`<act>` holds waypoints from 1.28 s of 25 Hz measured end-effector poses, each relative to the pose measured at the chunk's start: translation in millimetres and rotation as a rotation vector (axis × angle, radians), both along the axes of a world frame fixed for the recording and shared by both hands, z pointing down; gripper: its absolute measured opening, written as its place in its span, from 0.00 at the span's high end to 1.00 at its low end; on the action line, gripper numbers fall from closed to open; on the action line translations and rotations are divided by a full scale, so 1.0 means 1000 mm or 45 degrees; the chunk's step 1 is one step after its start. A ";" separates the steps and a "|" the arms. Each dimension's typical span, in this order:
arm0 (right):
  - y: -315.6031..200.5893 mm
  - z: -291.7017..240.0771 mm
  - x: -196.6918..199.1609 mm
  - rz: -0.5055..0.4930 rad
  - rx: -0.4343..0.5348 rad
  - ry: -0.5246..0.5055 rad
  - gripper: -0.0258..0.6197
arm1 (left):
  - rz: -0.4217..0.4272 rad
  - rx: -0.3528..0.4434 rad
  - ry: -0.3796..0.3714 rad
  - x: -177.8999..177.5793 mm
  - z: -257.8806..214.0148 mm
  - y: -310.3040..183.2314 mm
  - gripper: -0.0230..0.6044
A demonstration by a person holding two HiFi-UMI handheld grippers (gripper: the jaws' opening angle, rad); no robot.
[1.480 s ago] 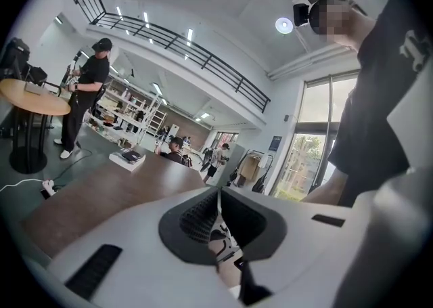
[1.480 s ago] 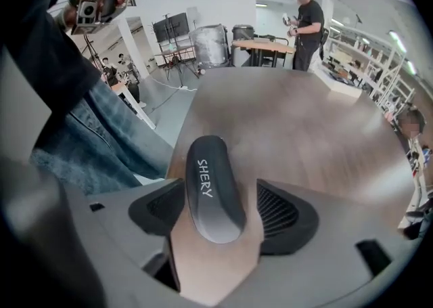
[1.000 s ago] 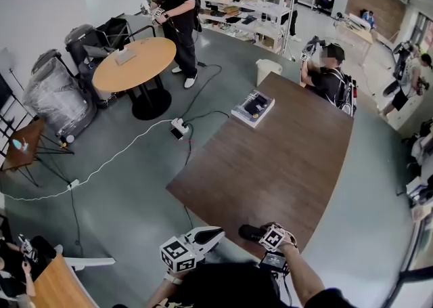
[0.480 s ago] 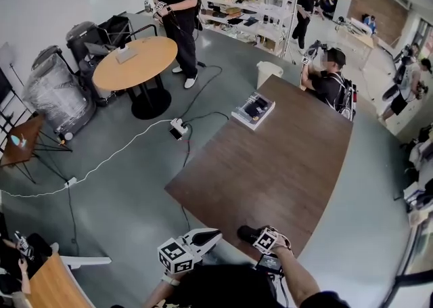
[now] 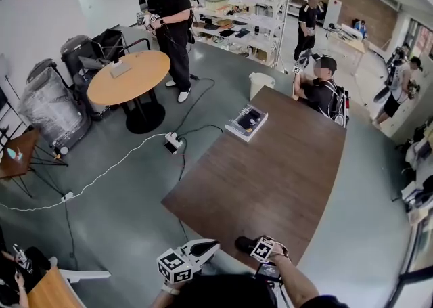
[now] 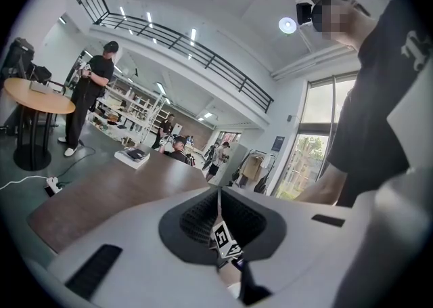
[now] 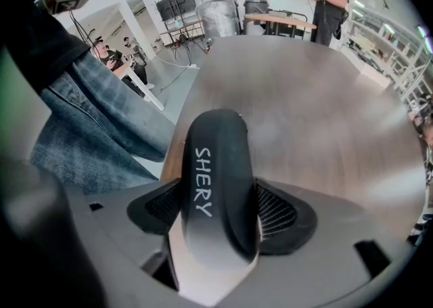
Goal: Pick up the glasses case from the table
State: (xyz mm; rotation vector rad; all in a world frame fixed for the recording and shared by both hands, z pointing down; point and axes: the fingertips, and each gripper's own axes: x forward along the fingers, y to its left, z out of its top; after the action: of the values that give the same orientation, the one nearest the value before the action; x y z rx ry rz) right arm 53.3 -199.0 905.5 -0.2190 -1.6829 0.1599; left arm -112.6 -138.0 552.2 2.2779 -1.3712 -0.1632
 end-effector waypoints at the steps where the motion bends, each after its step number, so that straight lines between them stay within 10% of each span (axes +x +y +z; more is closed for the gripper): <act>1: 0.010 -0.001 -0.003 0.020 -0.070 -0.024 0.45 | 0.004 0.002 0.000 0.000 0.000 0.000 0.95; 32: -0.140 -0.249 0.016 0.426 0.549 -0.667 0.46 | 0.240 0.046 -0.032 0.040 -0.002 -0.033 0.95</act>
State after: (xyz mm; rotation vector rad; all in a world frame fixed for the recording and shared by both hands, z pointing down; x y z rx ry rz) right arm 69.7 -338.8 656.4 0.3787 -2.2194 -0.0201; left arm -72.3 -171.0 550.6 2.4316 -1.1653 -0.0987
